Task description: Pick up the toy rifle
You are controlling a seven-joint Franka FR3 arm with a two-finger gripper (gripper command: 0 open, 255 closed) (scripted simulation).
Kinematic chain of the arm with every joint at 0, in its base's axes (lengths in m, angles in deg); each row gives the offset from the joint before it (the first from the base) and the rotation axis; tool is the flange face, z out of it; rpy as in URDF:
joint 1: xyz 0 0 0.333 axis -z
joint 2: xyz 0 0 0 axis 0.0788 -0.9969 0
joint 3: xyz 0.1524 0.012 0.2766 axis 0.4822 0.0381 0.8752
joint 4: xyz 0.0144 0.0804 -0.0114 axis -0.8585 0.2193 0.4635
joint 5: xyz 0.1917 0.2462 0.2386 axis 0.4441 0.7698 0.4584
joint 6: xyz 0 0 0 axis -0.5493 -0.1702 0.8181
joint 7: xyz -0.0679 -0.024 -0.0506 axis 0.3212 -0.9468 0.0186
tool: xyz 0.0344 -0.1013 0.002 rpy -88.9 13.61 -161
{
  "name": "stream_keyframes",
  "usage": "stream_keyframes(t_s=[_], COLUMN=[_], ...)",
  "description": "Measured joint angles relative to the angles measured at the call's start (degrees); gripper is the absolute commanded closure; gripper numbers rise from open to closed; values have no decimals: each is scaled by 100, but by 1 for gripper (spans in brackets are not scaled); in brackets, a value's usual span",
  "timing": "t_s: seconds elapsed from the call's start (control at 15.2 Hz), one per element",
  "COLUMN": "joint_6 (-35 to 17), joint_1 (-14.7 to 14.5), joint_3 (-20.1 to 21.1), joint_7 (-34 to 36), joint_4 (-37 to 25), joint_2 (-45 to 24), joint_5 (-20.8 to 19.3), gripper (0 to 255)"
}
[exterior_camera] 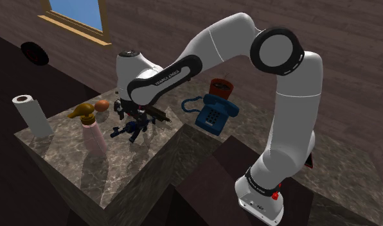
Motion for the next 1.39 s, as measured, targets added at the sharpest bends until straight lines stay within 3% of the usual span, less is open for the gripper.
stream_keyframes(t_s=[0.4, 0.46, 1.39], joint_6=[-288, -308, -167], joint_1=[-131, -136, -82], joint_3=[-154, -164, -93], joint_7=[179, 187, 122], joint_4=[-13, -9, -17], joint_2=[-333, -350, -202], joint_5=[-225, -237, -138], gripper=[0, 255, 255])
